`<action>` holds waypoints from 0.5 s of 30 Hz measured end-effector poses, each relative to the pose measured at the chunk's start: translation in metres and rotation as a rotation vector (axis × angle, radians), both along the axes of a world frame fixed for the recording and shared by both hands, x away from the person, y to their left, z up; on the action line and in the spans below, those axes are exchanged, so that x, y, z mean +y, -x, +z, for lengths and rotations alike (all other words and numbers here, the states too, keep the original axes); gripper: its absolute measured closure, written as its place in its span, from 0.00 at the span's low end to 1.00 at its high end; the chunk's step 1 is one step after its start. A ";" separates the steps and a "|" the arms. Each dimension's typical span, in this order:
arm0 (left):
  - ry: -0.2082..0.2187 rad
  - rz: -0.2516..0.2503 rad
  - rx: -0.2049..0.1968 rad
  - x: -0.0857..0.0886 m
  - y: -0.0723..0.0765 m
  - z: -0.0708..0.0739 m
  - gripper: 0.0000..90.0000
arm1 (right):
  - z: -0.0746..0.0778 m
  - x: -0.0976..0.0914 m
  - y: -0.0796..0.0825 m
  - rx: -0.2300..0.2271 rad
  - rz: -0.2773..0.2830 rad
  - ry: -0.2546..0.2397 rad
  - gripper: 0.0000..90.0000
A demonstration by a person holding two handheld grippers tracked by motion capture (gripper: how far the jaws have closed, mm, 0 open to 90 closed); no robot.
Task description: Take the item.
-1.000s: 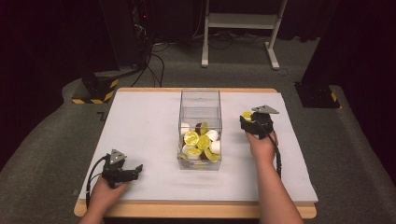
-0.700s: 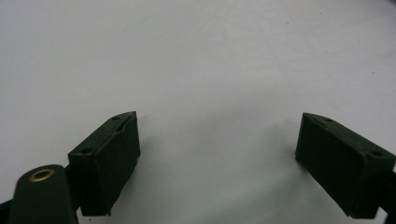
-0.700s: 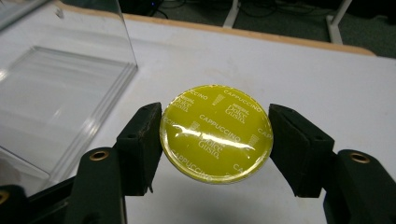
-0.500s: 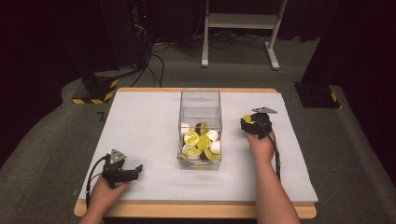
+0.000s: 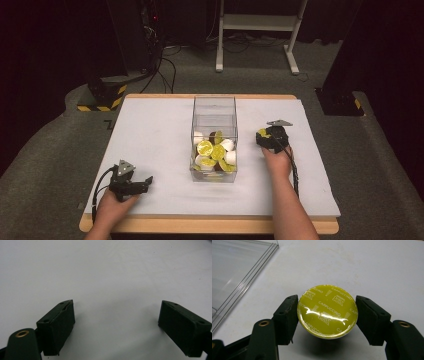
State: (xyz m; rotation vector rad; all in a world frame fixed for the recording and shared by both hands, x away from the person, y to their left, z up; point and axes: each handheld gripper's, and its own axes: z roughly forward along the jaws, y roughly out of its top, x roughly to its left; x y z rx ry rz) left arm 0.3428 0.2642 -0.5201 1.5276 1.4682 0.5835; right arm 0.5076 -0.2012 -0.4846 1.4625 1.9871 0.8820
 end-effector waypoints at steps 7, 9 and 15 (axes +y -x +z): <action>0.000 0.000 0.000 0.000 0.000 0.000 0.15 | -0.001 -0.001 -0.002 0.037 -0.005 -0.036 0.25; 0.000 0.000 0.000 0.000 0.000 0.000 0.15 | -0.001 -0.001 -0.001 0.039 -0.012 -0.039 0.23; -0.001 0.000 0.000 0.000 0.000 0.000 0.15 | 0.003 -0.004 0.000 0.034 -0.011 -0.050 0.22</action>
